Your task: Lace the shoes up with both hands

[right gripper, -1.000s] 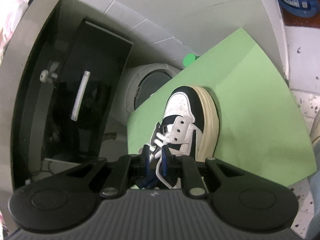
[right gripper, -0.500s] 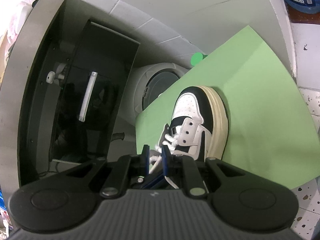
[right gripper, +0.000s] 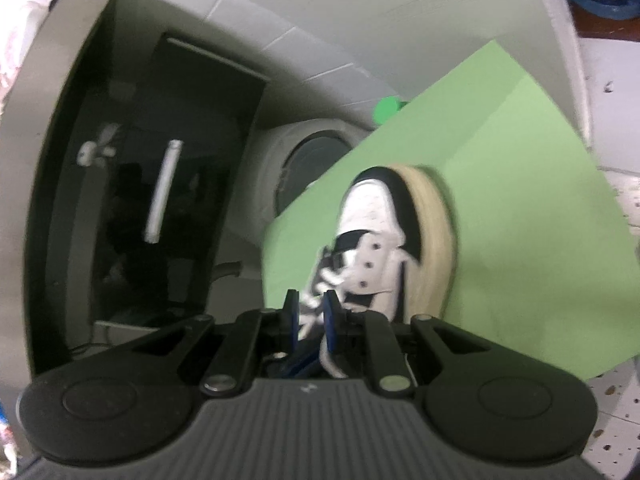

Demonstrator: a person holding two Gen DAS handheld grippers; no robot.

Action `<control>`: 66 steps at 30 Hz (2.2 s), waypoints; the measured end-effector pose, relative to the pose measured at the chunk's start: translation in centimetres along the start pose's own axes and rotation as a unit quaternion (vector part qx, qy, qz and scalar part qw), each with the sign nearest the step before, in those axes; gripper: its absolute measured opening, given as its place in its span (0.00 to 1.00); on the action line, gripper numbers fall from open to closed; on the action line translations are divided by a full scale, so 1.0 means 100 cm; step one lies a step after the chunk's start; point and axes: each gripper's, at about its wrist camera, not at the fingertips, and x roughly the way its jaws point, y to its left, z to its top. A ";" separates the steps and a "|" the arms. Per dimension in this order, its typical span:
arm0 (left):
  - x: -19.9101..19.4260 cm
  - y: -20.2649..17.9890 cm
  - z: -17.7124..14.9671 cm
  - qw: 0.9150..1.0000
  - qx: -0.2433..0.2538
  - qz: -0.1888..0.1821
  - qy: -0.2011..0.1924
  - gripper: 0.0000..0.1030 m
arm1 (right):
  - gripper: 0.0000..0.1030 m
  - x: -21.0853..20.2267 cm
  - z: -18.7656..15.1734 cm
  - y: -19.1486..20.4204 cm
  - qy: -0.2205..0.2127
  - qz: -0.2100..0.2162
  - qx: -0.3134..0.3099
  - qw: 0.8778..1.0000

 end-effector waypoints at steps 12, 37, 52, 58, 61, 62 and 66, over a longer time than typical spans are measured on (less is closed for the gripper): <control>-0.001 0.003 0.000 1.000 -0.014 -0.007 -0.001 0.04 | 0.13 0.000 -0.001 -0.004 -0.004 -0.025 0.001 1.000; -0.011 -0.003 0.006 1.000 -0.008 -0.016 0.000 0.16 | 0.02 -0.004 -0.001 0.020 -0.028 -0.100 -0.090 0.991; -0.047 -0.001 -0.005 0.997 -0.070 -0.002 0.021 0.48 | 0.40 -0.056 -0.020 0.048 -0.079 -0.154 -0.157 0.972; -0.066 0.000 -0.005 0.994 -0.097 0.023 0.033 0.60 | 0.89 -0.069 -0.047 0.053 -0.097 -0.170 -0.139 0.971; -0.075 0.005 -0.012 0.991 -0.127 0.035 0.034 0.62 | 1.00 -0.071 -0.057 0.066 -0.113 -0.191 -0.158 0.962; -0.077 0.007 -0.013 0.989 -0.134 0.045 0.034 0.62 | 1.00 -0.071 -0.061 0.071 -0.119 -0.197 -0.165 0.959; -0.080 0.016 -0.015 0.984 -0.161 0.069 0.029 0.69 | 1.00 -0.072 -0.072 0.090 -0.131 -0.238 -0.190 0.944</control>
